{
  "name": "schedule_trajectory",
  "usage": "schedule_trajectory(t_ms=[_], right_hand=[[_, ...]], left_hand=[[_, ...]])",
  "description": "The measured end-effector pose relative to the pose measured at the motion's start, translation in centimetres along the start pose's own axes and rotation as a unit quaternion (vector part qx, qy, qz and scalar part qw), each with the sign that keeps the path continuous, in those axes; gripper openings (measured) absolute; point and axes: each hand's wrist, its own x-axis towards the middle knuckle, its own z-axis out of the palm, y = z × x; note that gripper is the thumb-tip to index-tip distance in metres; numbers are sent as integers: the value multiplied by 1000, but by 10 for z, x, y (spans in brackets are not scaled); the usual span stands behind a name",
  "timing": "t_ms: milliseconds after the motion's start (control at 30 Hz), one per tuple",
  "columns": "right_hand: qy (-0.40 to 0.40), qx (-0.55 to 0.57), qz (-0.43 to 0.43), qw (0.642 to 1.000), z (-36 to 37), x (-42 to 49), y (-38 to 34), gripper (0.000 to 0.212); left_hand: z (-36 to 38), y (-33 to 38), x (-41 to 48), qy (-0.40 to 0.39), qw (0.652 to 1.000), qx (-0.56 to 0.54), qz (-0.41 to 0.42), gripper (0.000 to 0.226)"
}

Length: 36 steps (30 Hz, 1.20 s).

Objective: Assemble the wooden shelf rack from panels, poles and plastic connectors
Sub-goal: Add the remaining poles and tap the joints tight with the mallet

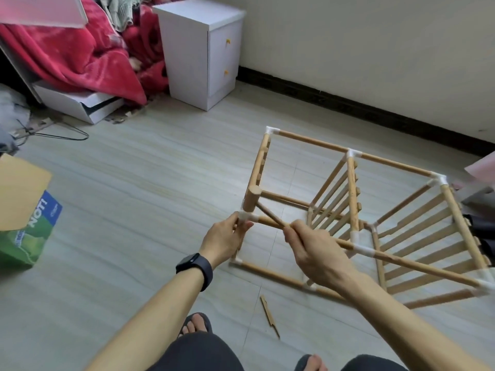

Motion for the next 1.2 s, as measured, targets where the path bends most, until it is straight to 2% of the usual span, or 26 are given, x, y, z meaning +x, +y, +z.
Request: schedule_trajectory(t_ms=[67, 100, 200, 233, 333, 367, 433, 500, 600, 667, 733, 800, 867, 933, 1000, 1033, 1100, 1133, 1200], right_hand=[[91, 73, -36, 993, 0, 0, -1, 23], [95, 71, -46, 992, 0, -1, -2, 24], [-4, -113, -47, 993, 2, -2, -7, 33], [5, -129, -54, 990, 3, -2, -9, 33], [125, -11, -72, 989, 1, -3, -12, 25], [125, -21, -68, 990, 1, -3, -12, 23], [47, -109, -38, 992, 1, -2, -11, 27], [-17, -109, 22, 994, 2, -3, -7, 30], [10, -69, 21, 997, -3, -7, -6, 31], [21, -37, 38, 998, -6, -17, -1, 30], [38, 15, 68, 997, -10, -32, 8, 30], [59, 60, 99, 992, -16, -52, 23, 28], [96, 104, 125, 982, -24, -78, 40, 20], [124, 153, 148, 969, -34, -101, 56, 12], [131, 193, 168, 958, -50, -117, 65, 25], [133, 228, 176, 948, -60, -122, 67, 26], [137, 344, 175, 912, -80, -126, 67, 25], [141, 386, 165, 897, -90, -126, 65, 32], [147, 382, 134, 902, -109, -124, 65, 47]], left_hand=[[0, 0, 1, 4, 1000, 2, 2, 35], [0, 0, 1, 7, 1000, 2, 2, 38], [2, 1, 3, 16, 1000, 7, 1, 40], [2, 0, 3, 15, 1000, 8, 1, 40], [1, -1, 3, 10, 1000, 2, -1, 37], [2, -1, 4, 11, 1000, 1, 1, 35], [2, 1, 5, 9, 1000, 9, 0, 35], [2, 1, 5, 5, 1000, 15, -11, 34], [-2, 1, 4, -3, 1000, 15, -4, 16], [-5, 4, 4, -16, 1000, 15, -4, 14], [-7, 9, 4, -33, 999, 15, -24, 22], [-7, 14, 3, -14, 999, 28, -24, 48], [-7, 27, -3, 91, 987, 123, 58, 83], [-5, 43, -3, 170, 930, 246, 213, 88], [5, 66, 2, 120, 884, 337, 302, 80], [15, 79, 4, 71, 876, 362, 310, 75], [39, 103, 12, -27, 878, 380, 289, 60], [51, 114, 15, -62, 877, 386, 279, 49], [68, 128, 20, -101, 875, 399, 255, 25]])
